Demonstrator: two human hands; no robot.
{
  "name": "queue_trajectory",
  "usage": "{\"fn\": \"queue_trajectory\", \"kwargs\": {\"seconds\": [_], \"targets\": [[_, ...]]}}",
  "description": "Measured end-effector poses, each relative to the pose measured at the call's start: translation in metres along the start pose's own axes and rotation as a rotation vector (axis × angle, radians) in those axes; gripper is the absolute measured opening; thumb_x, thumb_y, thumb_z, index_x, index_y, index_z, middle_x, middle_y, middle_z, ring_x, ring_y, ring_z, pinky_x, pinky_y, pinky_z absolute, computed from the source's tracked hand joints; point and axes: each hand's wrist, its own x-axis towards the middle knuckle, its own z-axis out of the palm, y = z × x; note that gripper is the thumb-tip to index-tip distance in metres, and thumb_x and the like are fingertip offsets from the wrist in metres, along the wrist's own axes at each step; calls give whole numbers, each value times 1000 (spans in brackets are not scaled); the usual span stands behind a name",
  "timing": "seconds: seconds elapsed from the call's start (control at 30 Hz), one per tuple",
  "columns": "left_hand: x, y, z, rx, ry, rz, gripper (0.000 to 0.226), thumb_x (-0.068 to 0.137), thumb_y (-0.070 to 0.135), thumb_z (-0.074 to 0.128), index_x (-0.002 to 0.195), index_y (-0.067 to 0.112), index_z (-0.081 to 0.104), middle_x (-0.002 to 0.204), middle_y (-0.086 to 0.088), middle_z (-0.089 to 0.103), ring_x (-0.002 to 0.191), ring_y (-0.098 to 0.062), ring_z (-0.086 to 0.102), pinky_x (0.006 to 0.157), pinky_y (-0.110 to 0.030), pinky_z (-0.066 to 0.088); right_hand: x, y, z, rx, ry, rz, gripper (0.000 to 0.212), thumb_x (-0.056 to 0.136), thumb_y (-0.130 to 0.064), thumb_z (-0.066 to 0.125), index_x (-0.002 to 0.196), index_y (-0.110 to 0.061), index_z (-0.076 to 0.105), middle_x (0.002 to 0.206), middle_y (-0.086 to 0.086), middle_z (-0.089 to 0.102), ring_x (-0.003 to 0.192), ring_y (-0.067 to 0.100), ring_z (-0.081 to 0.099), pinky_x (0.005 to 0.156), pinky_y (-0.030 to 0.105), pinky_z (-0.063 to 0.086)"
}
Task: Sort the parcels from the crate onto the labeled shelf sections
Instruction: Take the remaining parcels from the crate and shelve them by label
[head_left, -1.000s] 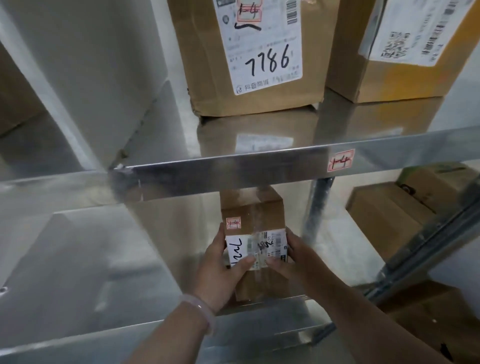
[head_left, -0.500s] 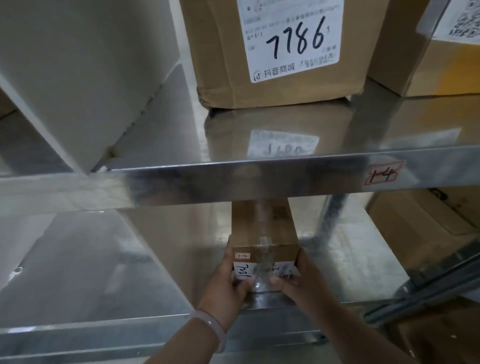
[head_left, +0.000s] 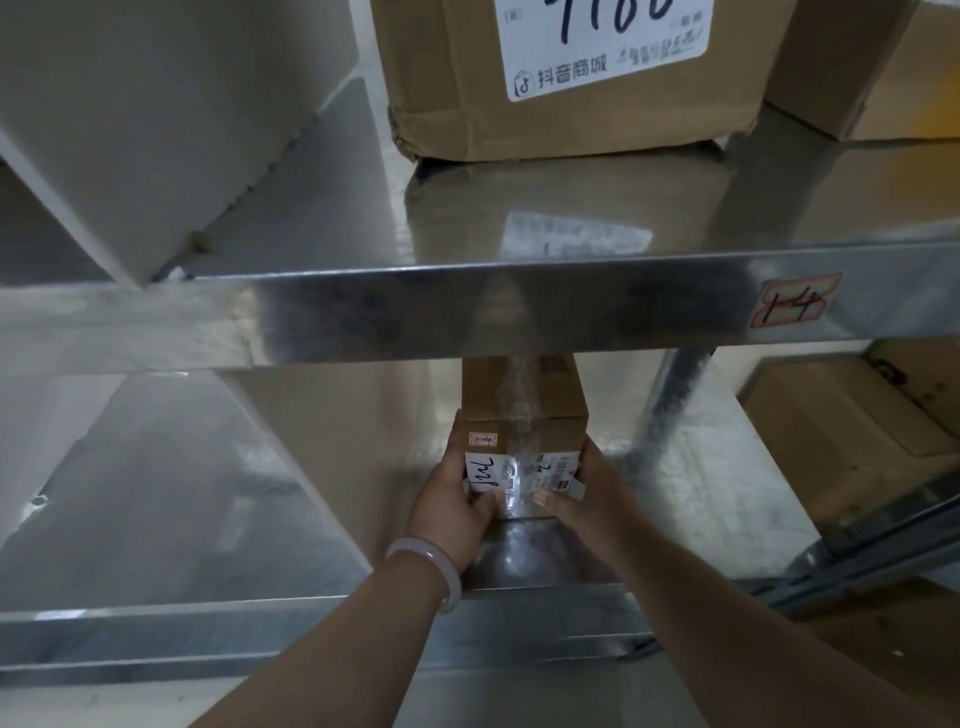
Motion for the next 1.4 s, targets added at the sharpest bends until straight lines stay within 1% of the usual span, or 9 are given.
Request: {"fn": "queue_trajectory", "kwargs": {"seconds": [0.23,0.37,0.47,0.57,0.77,0.87,1.0,1.13,1.4], "targets": [[-6,2,2,-51,3,-16,85,87,8,70,154,27,23,111,21,61,83,25,51,71,5,39,-9,-3,-1,40,-15,-8,73,72,-13,79,132,-33,43,108,-11,69,98,6,68,75,32,60],[-32,-3,6,-72,9,-53,95,89,16,70,154,38,4,112,29,46,108,0,46,96,-21,42,-35,0,2,66,10,47,90,74,-21,80,147,-32,30,130,-14,58,116,6,58,91,34,54],[-56,-16,8,-75,-8,-7,79,88,18,70,142,48,21,122,29,47,113,0,48,103,-24,43,-64,5,6,36,18,88,84,83,-14,75,149,-29,25,138,-14,39,127,9,44,104,29,39],[-81,-35,2,6,-35,57,62,87,23,72,131,48,37,122,20,55,109,-3,57,101,-28,48,-95,20,23,-115,48,27,76,75,-26,81,137,-38,39,124,-16,53,109,3,58,92,31,51],[-124,-83,-43,49,37,32,44,87,23,72,114,52,52,114,18,59,97,4,62,86,-10,46,-134,1,86,-243,-319,-47,72,69,-46,79,122,-64,33,134,-22,44,125,1,48,99,19,42],[-147,-110,-85,32,88,-15,43,88,24,71,126,37,57,123,11,60,102,3,61,88,-10,44,-142,-25,130,-244,-376,-77,68,59,-65,66,119,-70,34,134,-27,41,126,0,46,106,26,40],[-203,-158,-163,16,222,-101,46,88,28,70,131,36,55,125,15,56,107,3,58,95,-16,44,-162,-78,213,-252,-488,-166,73,76,-40,79,128,-56,30,134,-26,38,131,0,40,112,29,33],[-282,-208,-252,-8,397,-212,42,89,35,68,127,46,54,125,25,54,107,13,54,97,-19,45,-198,-134,318,-267,-682,-294,72,81,-46,73,140,-50,32,141,-24,37,132,-3,37,113,28,32],[-440,-299,-412,-46,793,-379,44,90,36,66,130,45,52,127,23,54,109,11,55,99,-22,45,-298,-256,525,-242,-1019,-504,64,83,-41,73,127,-61,32,134,-33,37,126,-13,39,110,20,31]]}}
